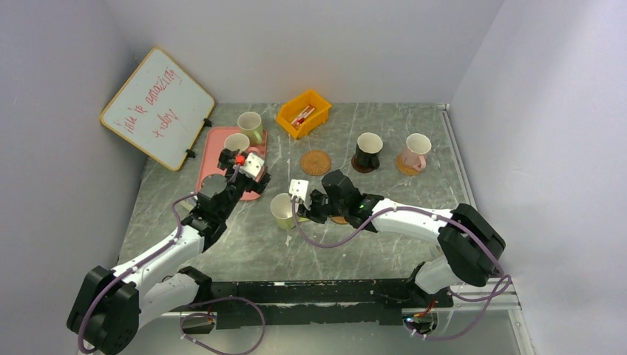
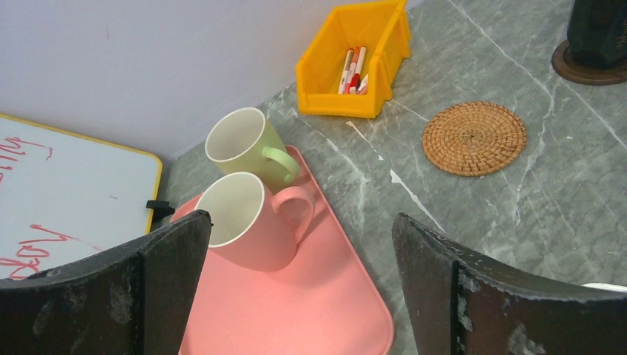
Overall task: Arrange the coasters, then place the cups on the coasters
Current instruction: Pick up the cup at the center of the board.
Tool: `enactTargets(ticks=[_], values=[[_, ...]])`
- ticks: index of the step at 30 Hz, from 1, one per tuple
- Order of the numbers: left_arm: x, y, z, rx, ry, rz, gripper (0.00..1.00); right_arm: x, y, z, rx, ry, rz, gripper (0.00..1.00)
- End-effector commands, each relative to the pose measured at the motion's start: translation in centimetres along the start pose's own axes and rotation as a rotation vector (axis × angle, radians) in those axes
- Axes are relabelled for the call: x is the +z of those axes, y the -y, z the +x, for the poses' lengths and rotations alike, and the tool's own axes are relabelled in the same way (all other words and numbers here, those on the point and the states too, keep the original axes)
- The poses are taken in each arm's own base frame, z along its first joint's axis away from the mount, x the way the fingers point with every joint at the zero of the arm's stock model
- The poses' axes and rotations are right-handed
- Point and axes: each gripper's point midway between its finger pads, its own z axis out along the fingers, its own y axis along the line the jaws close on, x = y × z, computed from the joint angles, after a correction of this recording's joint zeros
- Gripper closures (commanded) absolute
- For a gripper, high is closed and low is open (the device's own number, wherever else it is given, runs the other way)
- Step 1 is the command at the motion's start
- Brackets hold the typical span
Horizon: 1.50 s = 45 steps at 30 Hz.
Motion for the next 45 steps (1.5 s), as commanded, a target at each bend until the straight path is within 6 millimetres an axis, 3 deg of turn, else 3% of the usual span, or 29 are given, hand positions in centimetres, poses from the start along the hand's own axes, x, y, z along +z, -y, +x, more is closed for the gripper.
enactTargets(ticks=[1, 14, 25, 33, 39, 45], values=[[0.0, -0.6, -1.1, -0.012, 0.053, -0.028, 0.03, -1.2, 1.0, -4.9, -0.038, 0.14, 0.038, 1.0], [0.1, -0.6, -1.0, -0.01, 0.05, -0.026, 0.03, -3.1, 2.6, -6.0, -0.012, 0.209, 0.096, 1.0], [0.2, -0.4, -0.9, -0.007, 0.046, -0.02, 0.03, -5.5, 6.4, -6.7, 0.037, 0.274, 0.263, 1.0], [0.5, -0.1, -0.3, 0.003, 0.03, -0.004, 0.03, -8.3, 10.5, -8.1, 0.033, 0.289, 0.384, 1.0], [0.4, 0.0, -0.4, 0.006, 0.032, -0.001, 0.03, -10.2, 17.2, -10.0, 0.12, 0.317, 0.502, 1.0], [0.3, 0.0, -0.6, 0.001, 0.04, 0.003, 0.03, -10.6, 21.3, -10.1, 0.194, 0.36, 0.685, 1.0]])
